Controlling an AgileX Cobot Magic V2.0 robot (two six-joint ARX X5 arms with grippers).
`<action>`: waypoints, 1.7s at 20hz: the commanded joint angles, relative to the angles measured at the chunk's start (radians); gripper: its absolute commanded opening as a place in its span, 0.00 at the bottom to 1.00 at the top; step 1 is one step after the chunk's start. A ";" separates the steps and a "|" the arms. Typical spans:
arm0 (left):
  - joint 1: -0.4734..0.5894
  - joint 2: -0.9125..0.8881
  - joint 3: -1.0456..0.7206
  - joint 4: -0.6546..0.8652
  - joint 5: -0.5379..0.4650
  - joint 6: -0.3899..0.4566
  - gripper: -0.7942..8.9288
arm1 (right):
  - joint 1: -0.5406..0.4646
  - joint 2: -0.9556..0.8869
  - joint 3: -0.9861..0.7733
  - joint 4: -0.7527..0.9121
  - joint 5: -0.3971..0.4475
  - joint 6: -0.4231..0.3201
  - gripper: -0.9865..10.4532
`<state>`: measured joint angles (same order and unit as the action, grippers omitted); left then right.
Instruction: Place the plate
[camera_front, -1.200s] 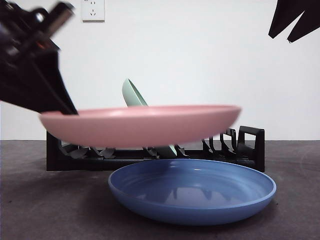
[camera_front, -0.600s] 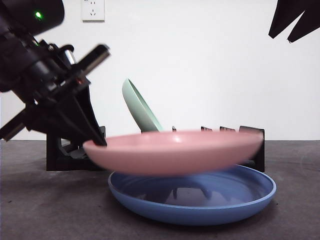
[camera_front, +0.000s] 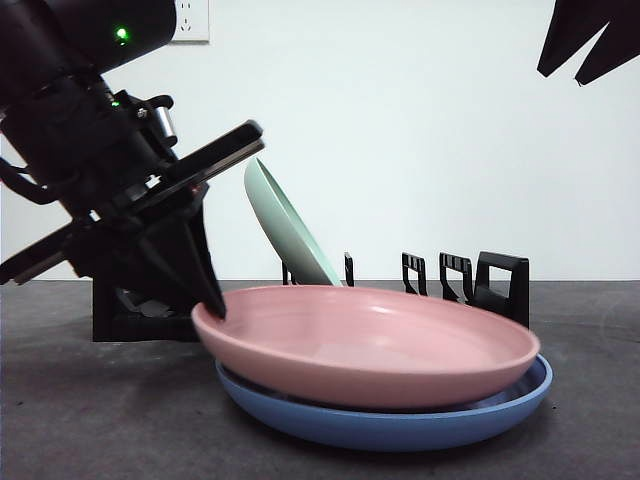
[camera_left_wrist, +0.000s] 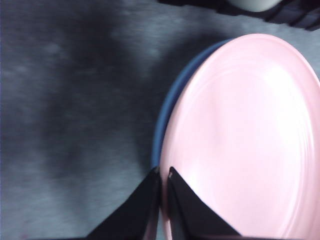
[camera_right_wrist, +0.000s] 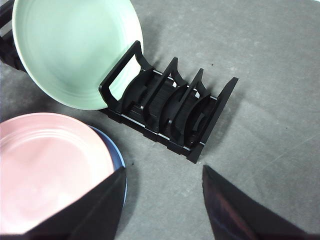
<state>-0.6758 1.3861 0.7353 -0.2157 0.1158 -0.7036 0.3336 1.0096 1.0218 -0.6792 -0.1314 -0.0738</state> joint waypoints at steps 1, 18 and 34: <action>-0.027 0.016 0.003 0.026 -0.013 -0.047 0.09 | 0.006 0.008 0.013 0.005 0.000 0.011 0.30; -0.065 0.035 0.003 0.025 -0.069 -0.037 0.28 | 0.006 0.008 0.013 -0.003 -0.003 0.022 0.30; 0.025 -0.515 0.025 -0.227 -0.262 0.650 0.27 | 0.025 0.009 0.013 -0.004 -0.056 0.045 0.30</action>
<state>-0.6453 0.8719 0.7433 -0.4469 -0.1371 -0.1299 0.3511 1.0096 1.0218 -0.6899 -0.1844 -0.0437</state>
